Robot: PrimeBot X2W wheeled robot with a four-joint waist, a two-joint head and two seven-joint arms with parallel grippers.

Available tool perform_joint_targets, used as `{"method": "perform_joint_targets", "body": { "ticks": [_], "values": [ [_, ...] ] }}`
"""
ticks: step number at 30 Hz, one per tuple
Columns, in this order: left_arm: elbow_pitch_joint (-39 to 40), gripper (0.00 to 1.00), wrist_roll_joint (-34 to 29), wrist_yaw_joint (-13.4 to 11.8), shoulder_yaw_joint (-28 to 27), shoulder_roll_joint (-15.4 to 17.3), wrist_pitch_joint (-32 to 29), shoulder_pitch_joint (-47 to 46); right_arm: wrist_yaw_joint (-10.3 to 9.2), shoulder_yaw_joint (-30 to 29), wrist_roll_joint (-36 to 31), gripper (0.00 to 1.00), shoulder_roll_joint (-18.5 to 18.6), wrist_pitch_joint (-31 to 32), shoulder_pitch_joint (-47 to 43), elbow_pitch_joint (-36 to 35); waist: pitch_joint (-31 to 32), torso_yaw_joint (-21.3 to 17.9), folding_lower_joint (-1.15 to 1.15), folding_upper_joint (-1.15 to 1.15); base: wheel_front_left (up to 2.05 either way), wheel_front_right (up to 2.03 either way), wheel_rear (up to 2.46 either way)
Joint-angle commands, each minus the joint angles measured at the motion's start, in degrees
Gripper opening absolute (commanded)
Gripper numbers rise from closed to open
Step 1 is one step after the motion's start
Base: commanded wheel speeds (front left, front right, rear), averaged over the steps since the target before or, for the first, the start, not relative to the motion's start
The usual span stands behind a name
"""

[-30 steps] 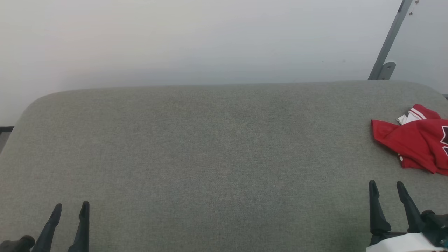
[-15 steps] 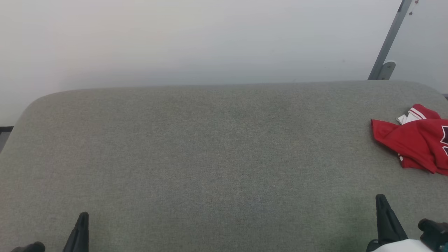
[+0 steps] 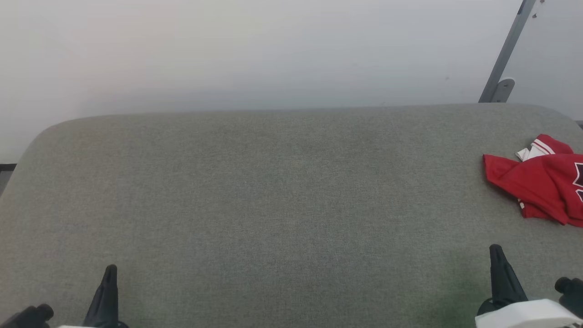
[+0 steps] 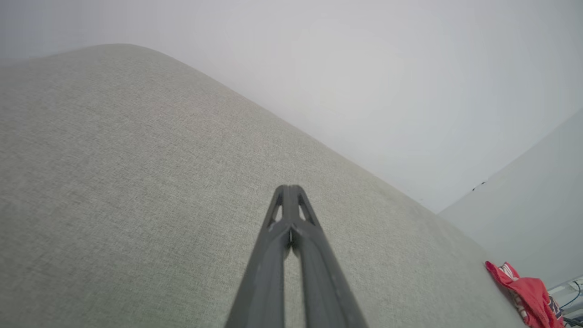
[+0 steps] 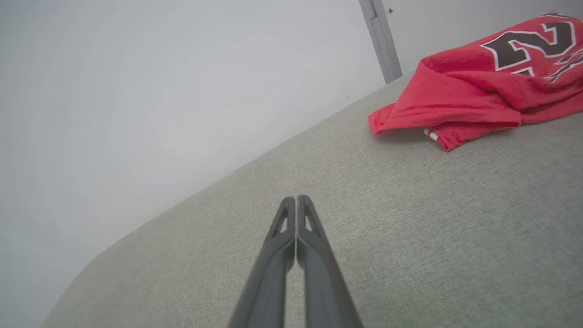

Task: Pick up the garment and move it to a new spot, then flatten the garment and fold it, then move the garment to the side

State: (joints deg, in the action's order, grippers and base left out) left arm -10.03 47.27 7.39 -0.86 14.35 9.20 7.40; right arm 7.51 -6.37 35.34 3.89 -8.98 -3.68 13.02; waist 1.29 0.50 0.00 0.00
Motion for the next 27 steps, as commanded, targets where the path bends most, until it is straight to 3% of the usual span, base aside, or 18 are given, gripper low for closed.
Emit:
{"method": "perform_joint_targets", "body": {
  "ticks": [1,27],
  "values": [
    [0.6,0.00,1.9,0.0,-0.6,0.2,-0.5,-1.7,-0.01,-0.1,2.1,0.00,0.2,0.6,1.7,-0.8,0.0,0.0,0.00,0.00,0.00,0.00,0.00],
    [-0.9,0.00,16.7,0.1,-2.3,-3.6,-5.6,-5.9,-0.01,-0.2,20.8,0.00,-0.2,5.7,4.7,-0.2,-0.4,-0.1,0.00,0.00,0.00,0.00,0.00]
  ]
}}
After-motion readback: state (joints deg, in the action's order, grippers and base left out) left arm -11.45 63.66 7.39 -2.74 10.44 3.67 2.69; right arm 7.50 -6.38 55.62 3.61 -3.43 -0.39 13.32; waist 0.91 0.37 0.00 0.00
